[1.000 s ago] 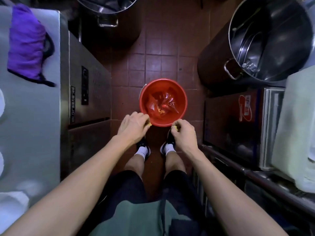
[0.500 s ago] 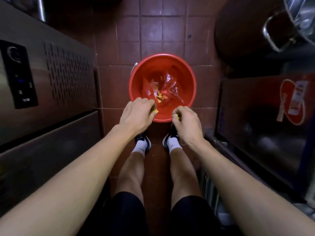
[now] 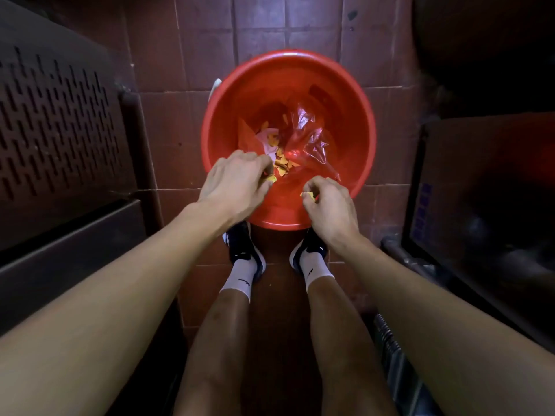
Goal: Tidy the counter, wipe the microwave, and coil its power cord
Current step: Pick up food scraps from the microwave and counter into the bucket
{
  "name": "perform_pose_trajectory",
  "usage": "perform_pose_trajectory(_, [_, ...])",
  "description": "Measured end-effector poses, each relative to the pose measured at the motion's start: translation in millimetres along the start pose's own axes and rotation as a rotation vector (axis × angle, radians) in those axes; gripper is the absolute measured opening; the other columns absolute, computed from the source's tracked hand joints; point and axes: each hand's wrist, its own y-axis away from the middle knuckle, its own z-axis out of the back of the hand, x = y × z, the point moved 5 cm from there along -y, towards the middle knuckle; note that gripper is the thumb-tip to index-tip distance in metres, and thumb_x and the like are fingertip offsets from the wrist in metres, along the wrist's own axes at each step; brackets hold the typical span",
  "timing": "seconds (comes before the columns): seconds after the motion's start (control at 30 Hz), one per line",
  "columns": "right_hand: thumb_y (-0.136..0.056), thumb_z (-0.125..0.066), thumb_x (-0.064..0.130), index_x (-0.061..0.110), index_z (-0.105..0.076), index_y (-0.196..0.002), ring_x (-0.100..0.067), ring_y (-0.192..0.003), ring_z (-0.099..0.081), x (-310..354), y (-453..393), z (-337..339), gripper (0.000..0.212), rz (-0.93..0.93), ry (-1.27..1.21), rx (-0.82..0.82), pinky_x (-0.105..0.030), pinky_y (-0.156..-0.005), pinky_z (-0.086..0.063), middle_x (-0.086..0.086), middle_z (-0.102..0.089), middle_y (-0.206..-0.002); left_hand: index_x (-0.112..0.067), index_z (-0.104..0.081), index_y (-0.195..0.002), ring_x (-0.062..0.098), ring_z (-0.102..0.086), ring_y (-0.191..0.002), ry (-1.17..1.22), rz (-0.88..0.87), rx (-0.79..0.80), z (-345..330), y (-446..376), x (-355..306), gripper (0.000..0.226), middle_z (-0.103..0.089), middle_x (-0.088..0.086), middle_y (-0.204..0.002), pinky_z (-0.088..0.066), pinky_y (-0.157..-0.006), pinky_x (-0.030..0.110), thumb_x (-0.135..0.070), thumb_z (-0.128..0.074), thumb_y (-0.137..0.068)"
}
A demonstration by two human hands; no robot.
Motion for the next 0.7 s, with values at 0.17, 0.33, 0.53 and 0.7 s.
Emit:
perform_pose_trajectory(0.17, [-0.094, -0.056, 0.021, 0.024, -0.065, -0.110, -0.021, -0.093, -0.062, -2, -19, -13, 0.019, -0.045, -0.022, 0.030, -0.041, -0.082, -0.053, 0.004, -0.066, -0.105, -0.022, -0.061, -0.111, 0.027, -0.055, -0.103, 0.006, -0.014, 0.001, -10, -11, 2, 0.020, -0.065, 0.003, -0.105, -0.048, -0.088, 0.045, -0.034, -0.059, -0.095])
perform_pose_trajectory(0.33, [-0.094, -0.055, 0.021, 0.025, -0.065, -0.113, -0.022, -0.099, -0.064, -3, -21, -10, 0.022, -0.071, -0.032, 0.059, -0.042, -0.088, -0.053, 0.001, -0.068, -0.111, -0.023, -0.061, -0.111, 0.027, -0.054, -0.106, 0.007, -0.008, 0.010, -10, -23, -1, 0.020, -0.065, 0.002, -0.109, -0.045, -0.088, 0.042, -0.034, -0.059, -0.095])
perform_pose_trajectory(0.53, [-0.095, -0.054, 0.021, 0.024, -0.065, -0.114, -0.024, -0.095, -0.065, -7, -21, -7, 0.022, -0.082, -0.043, 0.070, -0.041, -0.088, -0.054, 0.000, -0.068, -0.108, -0.026, -0.061, -0.120, 0.025, -0.051, -0.116, 0.013, -0.008, -0.018, -2, -39, -5, 0.026, -0.063, 0.000, -0.119, -0.043, -0.094, 0.042, -0.033, -0.058, -0.095])
perform_pose_trajectory(0.7, [-0.094, -0.054, 0.020, 0.024, -0.066, -0.115, -0.023, -0.099, -0.064, -4, -19, -5, 0.024, -0.077, -0.042, 0.052, -0.039, -0.090, -0.053, -0.001, -0.068, -0.112, -0.024, -0.060, -0.124, 0.027, -0.051, -0.118, -0.011, 0.018, -0.021, -4, -34, 0, 0.030, -0.063, 0.003, -0.122, -0.044, -0.096, 0.045, -0.034, -0.057, -0.096])
